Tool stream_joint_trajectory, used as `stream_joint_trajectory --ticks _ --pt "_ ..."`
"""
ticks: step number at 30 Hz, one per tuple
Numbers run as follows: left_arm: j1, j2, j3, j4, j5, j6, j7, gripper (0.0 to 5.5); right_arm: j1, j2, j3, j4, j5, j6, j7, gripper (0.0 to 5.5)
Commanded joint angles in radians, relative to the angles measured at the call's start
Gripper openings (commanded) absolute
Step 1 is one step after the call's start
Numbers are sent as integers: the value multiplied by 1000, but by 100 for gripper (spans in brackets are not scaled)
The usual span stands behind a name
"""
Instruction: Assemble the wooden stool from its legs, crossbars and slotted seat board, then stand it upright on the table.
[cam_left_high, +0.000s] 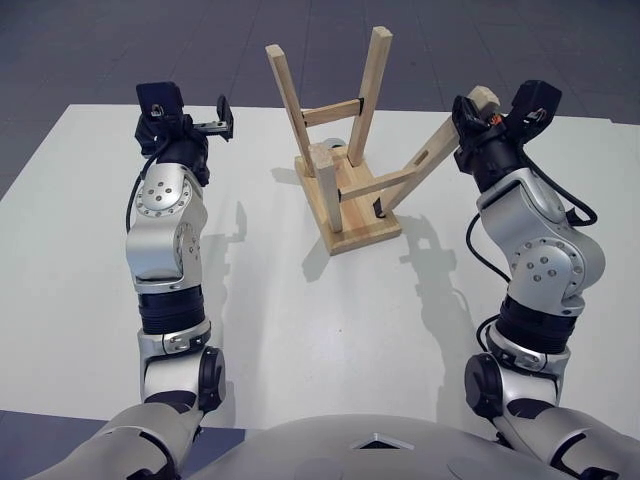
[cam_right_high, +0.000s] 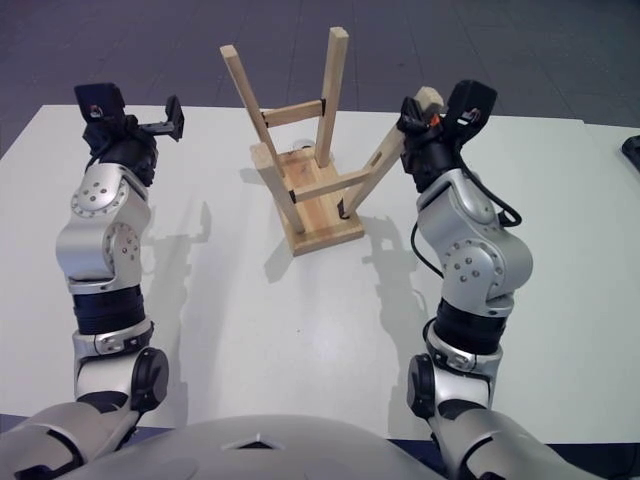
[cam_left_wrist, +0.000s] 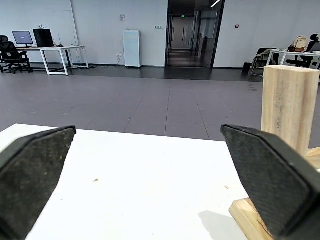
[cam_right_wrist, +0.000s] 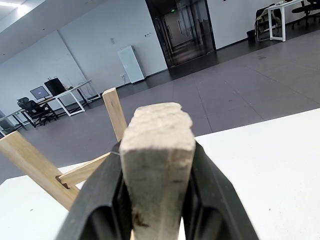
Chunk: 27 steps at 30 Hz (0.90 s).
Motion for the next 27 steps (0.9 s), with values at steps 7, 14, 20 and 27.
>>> stream_joint_trajectory --ticks 7,14,20,27 --pt "8 1 4 -11 6 11 9 540 -18 -81 -17 39 -38 49 75 101" --pt "9 28 -12 -33 12 11 -21 540 40 -109 18 31 -75 56 128 101" --pt "9 63 8 -88 -22 4 -80 540 177 -118 109 40 -157 14 168 102" --pt "18 67 6 -120 -37 50 -86 540 302 -47 168 50 -215 9 96 105"
